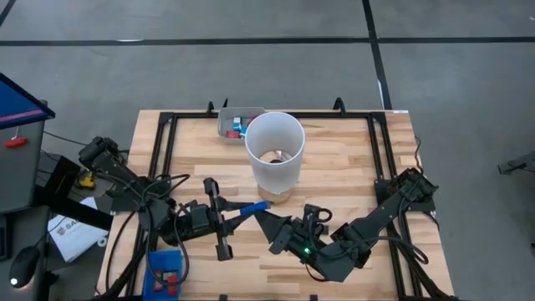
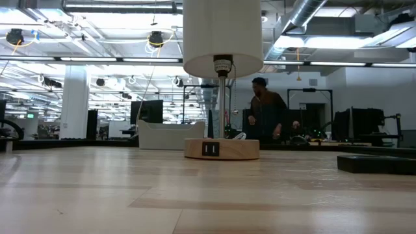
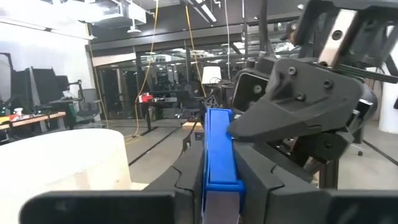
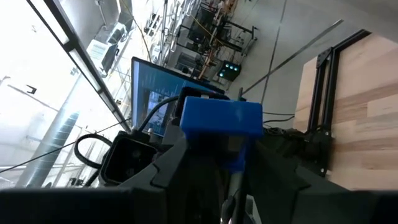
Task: Pick & Place Office items
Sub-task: Put the blue digital timer into the blue bin
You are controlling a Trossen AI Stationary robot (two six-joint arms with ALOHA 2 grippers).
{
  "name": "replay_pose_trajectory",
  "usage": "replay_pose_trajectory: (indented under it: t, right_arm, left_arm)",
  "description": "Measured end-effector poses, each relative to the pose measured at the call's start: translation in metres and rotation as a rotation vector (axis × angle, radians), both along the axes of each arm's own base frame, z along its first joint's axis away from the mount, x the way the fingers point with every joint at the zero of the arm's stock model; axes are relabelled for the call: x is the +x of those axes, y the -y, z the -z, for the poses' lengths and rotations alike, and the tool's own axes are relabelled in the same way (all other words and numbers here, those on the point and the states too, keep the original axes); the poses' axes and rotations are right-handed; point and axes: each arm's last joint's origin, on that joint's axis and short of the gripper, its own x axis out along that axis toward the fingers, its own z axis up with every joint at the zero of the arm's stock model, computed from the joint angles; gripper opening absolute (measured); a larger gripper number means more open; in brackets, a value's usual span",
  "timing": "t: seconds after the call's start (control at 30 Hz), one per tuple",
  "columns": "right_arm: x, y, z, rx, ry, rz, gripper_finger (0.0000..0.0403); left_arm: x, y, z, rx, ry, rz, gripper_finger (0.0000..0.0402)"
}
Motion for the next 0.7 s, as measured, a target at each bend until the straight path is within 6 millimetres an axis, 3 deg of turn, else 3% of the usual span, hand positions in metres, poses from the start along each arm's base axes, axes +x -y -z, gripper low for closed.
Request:
replay_pose_trajectory:
  t: [0.23,0.4,0.57,0.7]
  right_arm:
    - [-0.008,-0.009,-0.009,-0.035,0.018,-0.020,0.0153]
    - [-0.026,-0.024,-0.026,-0.101,0.036,-0.060,0.0161]
    - [-0.053,-0.041,-0.034,-0.114,0.005,-0.047,0.0163]
    - [-0.072,-0.055,-0.032,-0.089,-0.046,0.027,0.0163]
  left_arm:
    - [-0.013,-0.012,-0.013,-0.010,-0.007,-0.110,0.0062]
    - [-0.036,-0.020,-0.028,0.018,-0.035,-0.161,0.0056]
    - [-0.072,-0.012,-0.028,-0.006,-0.120,-0.032,0.0063]
    - [-0.105,-0.003,-0.011,-0.153,-0.228,0.172,0.0059]
